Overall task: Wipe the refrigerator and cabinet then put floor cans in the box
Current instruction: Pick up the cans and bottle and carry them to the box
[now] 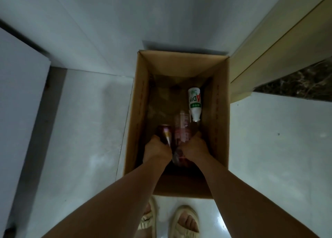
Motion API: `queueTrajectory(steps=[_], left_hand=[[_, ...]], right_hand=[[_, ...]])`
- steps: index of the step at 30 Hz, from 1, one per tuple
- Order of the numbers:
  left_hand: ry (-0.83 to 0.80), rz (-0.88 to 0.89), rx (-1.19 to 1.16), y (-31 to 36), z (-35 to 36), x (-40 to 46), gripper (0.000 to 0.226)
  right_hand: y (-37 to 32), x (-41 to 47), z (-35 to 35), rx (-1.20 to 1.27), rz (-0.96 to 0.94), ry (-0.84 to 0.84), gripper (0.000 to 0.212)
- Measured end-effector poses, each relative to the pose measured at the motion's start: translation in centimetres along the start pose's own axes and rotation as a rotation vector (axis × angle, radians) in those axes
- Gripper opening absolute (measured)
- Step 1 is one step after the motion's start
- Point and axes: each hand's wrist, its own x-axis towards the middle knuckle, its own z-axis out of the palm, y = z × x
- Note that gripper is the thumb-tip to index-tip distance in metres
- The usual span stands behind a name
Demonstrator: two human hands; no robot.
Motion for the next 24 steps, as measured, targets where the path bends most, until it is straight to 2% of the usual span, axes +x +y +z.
queueTrajectory(steps=[7,13,18,24], left_hand=[[0.017,0.020,-0.046,2.2,-7.0,-8.4,0.034],[-0.019,0.119,0.036,4.8,-16.3,-18.1,0.037],[-0.021,0.171,-0.049,5.9,-23.5,-27.0,0.040],[0.001,0.234,-0.150,5.5,-28.6,-36.2,0.044]], right_hand=[[-3.2,-10.4,-5.0,-0.151,-0.068,0.000,0.084],[-7.7,-22.2,-10.7,-0.168,-0.167,0.061,0.060],[-10.8,-32.1,-15.1,-0.182,-0.190,0.101,0.074],[-11.9,-41.2,-18.2,-0.125,-0.222,0.147,0.070]])
